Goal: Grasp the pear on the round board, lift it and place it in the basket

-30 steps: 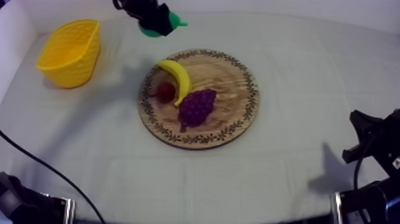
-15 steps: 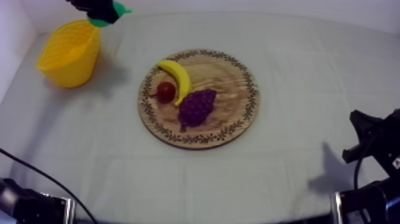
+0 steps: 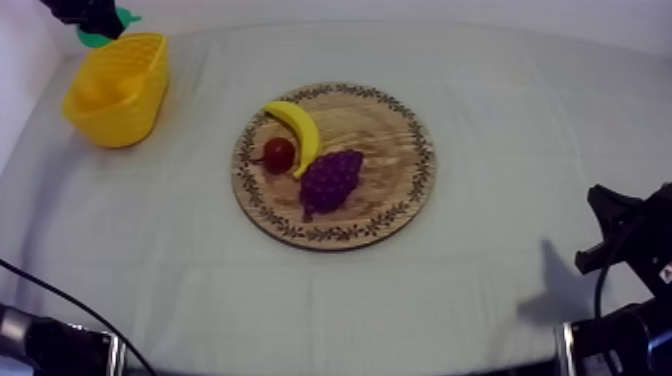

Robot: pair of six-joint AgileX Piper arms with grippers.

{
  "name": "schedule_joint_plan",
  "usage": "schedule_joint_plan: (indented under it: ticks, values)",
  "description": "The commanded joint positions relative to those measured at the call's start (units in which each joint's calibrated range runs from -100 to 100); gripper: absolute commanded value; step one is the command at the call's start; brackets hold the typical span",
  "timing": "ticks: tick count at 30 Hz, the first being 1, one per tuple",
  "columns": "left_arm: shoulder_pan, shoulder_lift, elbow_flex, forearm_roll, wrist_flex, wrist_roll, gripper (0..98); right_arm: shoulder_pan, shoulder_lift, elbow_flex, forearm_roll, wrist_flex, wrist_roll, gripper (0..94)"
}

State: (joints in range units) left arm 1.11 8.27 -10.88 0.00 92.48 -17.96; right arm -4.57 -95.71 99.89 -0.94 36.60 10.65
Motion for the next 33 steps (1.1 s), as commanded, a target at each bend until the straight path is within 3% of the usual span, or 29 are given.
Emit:
schedule_joint_plan:
  ticks: [1, 12, 33]
  values:
    - [-1.90, 0.39, -0.44, -0.29, 0.20, -0.20, 50.3, -0.03, -0.04, 0.00, -0.01, 0.01, 0.02, 0.4]
    - [-6.10, 8.20, -4.22, 0.78, -0.94, -0.60, 51.6, -0.03, -0.04, 0.00, -0.01, 0.01, 0.02, 0.4]
    - [-7.79, 29.10, -13.10, 3.43, -8.65, 0.52, 49.5, -0.03, -0.04, 0.00, -0.01, 0.01, 0.02, 0.4]
